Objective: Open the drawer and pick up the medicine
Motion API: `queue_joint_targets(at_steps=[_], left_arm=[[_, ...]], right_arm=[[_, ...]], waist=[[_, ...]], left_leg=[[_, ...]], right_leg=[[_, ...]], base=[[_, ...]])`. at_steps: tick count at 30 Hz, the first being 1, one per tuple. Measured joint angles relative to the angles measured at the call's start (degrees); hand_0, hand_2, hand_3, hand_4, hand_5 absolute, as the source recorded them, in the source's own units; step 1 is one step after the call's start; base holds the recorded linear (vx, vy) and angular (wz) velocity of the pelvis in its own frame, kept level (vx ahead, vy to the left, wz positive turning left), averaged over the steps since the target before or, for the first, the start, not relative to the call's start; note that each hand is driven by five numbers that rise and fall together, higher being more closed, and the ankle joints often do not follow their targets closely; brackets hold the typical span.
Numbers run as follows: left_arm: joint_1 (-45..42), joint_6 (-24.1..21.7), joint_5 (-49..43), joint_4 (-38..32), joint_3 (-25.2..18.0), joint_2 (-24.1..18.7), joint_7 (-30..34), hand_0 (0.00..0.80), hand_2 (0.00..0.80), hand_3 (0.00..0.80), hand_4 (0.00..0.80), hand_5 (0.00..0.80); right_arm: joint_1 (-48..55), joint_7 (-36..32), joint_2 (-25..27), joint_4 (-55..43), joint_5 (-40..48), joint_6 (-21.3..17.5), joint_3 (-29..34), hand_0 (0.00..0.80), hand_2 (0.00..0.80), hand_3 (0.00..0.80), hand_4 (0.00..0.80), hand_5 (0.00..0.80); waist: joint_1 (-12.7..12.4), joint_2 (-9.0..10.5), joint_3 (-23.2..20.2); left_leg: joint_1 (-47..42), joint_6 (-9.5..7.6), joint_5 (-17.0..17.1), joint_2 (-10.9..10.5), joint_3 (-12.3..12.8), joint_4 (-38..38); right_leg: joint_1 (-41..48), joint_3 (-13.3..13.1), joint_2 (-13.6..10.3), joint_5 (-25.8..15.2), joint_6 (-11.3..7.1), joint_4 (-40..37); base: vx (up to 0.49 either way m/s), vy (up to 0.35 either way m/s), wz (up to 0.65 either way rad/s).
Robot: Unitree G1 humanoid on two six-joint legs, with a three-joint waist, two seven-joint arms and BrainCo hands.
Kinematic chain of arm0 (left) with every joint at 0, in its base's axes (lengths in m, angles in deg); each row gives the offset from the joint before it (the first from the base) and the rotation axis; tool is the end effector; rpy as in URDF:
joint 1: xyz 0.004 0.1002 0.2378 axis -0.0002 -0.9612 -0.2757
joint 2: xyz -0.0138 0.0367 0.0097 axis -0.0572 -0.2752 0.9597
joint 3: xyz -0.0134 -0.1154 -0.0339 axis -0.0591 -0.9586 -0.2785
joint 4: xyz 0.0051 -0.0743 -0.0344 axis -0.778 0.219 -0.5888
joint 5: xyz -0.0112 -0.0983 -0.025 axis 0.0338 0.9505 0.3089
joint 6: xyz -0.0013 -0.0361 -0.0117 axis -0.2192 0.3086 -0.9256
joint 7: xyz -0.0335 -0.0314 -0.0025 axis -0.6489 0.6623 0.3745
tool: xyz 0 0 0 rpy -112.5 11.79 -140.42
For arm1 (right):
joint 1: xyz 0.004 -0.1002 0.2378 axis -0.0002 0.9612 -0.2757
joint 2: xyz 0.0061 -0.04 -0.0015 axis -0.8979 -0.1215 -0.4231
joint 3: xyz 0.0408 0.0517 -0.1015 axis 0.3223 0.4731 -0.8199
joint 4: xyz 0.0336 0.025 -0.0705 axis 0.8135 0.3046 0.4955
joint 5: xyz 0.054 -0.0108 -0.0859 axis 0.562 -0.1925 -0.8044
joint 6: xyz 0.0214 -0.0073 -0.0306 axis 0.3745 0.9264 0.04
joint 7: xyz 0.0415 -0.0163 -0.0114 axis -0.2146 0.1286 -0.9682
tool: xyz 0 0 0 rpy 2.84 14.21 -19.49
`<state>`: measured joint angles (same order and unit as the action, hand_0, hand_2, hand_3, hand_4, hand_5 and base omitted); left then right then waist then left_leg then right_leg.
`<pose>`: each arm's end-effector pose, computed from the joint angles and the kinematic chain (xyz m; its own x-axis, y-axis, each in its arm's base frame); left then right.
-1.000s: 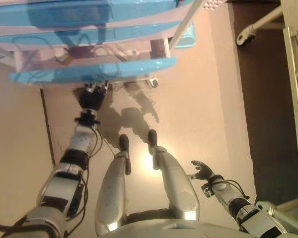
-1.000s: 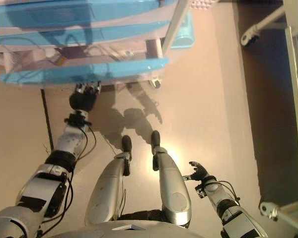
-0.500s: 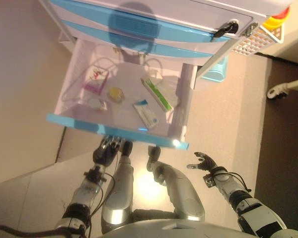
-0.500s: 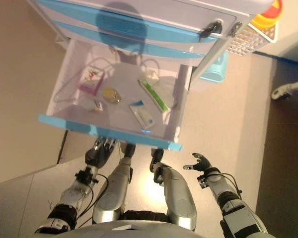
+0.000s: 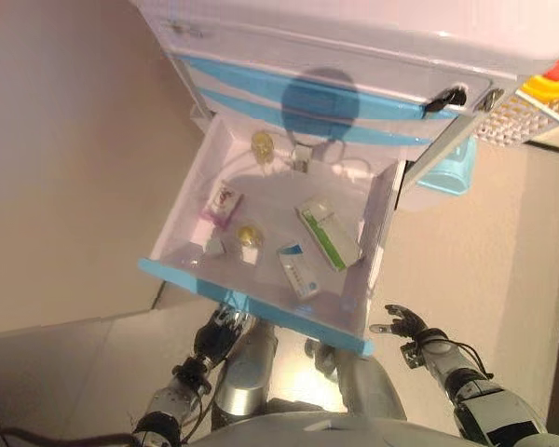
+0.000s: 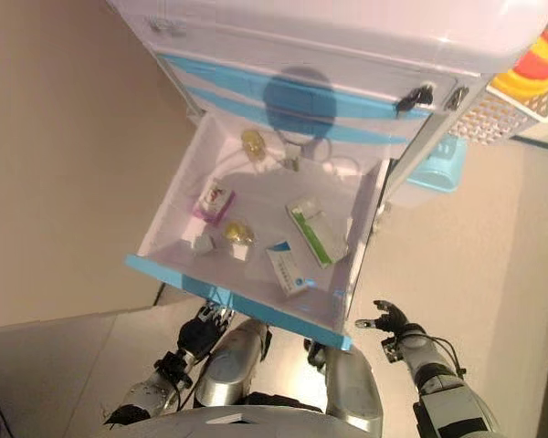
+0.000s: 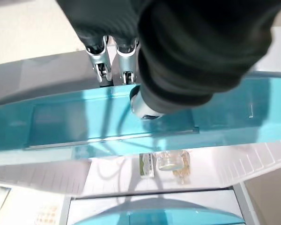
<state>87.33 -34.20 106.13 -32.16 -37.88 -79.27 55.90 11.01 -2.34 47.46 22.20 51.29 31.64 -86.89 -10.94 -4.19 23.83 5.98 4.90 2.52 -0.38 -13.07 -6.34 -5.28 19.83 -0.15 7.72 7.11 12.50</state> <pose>0.1171 0.1982 -0.1204 0.9068 -0.3401 -0.2492 -0.1644 0.2592 -0.9517 0.1757 -0.2607 -0.0886 0.6510 -0.1347 -0.7471 -0.2018 0.9180 -0.3414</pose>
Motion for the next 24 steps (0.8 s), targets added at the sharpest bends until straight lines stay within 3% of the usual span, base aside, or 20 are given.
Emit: queue_joint_targets(at_steps=[3,6,9,12,16,21,24], left_arm=[[-0.01,-2.27,-3.64,2.60,-0.08,-0.06,-4.26,0.000,0.000,0.000,0.000,0.000],[-0.39,-7.42,-9.40,6.48,-0.09,-0.01,-10.00,0.000,0.000,0.000,0.000,0.000],[-0.30,-15.15,-13.65,9.64,-3.36,-0.16,-20.39,0.000,0.000,0.000,0.000,0.000],[-0.77,-20.77,-22.57,16.47,-6.64,-4.89,-34.18,0.000,0.000,0.000,0.000,0.000],[-4.05,-21.38,-34.91,18.33,-6.15,-9.56,-44.25,0.000,0.000,0.000,0.000,0.000],[-5.70,-21.15,-42.84,18.34,-4.41,-11.53,-47.47,0.000,0.000,0.000,0.000,0.000],[-5.76,-21.09,-45.50,18.13,-3.33,-11.79,-47.91,0.000,0.000,0.000,0.000,0.000]], right_arm=[[0.66,0.34,0.39,0.44,-0.02,-1.04,0.55,0.000,0.000,0.000,0.000,0.000],[3.29,3.16,0.52,1.39,-1.05,-1.69,1.66,0.000,0.000,0.000,0.000,0.000],[4.79,8.56,0.77,2.63,-1.96,-1.70,1.77,0.000,0.000,0.000,0.000,0.000],[6.84,15.30,0.90,2.78,-1.89,-1.40,2.27,0.000,0.000,0.000,0.000,0.000],[9.21,24.55,0.97,0.97,-1.39,-1.39,5.07,0.000,0.000,0.000,0.000,0.000],[11.14,36.71,0.92,-6.10,-1.32,-4.03,11.07,0.000,0.000,0.000,0.000,0.000],[13.39,43.06,1.43,-15.41,-2.11,-5.59,13.60,0.000,0.000,0.000,0.000,0.000]], waist=[[0.11,-0.07,-1.59],[0.08,0.11,-5.43],[0.17,0.40,-6.77],[0.25,1.20,-7.40],[0.61,3.81,-7.12],[2.15,10.17,-7.52],[3.75,12.74,-7.93]], left_leg=[[-1.93,-0.08,-0.18,-0.51,0.04,0.04],[-2.69,-0.40,-0.78,-0.43,0.17,0.42],[-3.55,-0.58,-0.96,-0.37,0.44,0.71],[-4.05,-0.98,-1.60,-0.17,0.58,0.76],[-4.73,-1.27,-2.03,-0.04,2.03,1.33],[-5.44,-2.17,-2.39,0.06,4.84,1.69],[-5.68,-2.97,-2.76,0.02,6.62,1.72]], right_leg=[[2.54,0.01,0.10,0.30,-0.53,-1.53],[3.59,-0.06,0.46,0.40,-0.71,-2.68],[4.32,-0.50,0.56,0.41,-0.77,-2.94],[4.79,-1.07,0.89,0.32,-0.89,-3.42],[4.75,-2.36,0.99,-0.28,-1.47,-3.59],[5.12,-5.19,1.37,-1.98,-2.72,-5.95],[5.69,-7.06,1.47,-3.55,-3.64,-7.90]], base=[[0.103,0.005,0.03],[0.092,0.004,0.03],[0.088,0.007,-0.06],[0.065,-0.024,-0.08],[0.040,-0.049,-0.17],[0.002,-0.042,-0.29],[-0.020,0.009,-0.34]])
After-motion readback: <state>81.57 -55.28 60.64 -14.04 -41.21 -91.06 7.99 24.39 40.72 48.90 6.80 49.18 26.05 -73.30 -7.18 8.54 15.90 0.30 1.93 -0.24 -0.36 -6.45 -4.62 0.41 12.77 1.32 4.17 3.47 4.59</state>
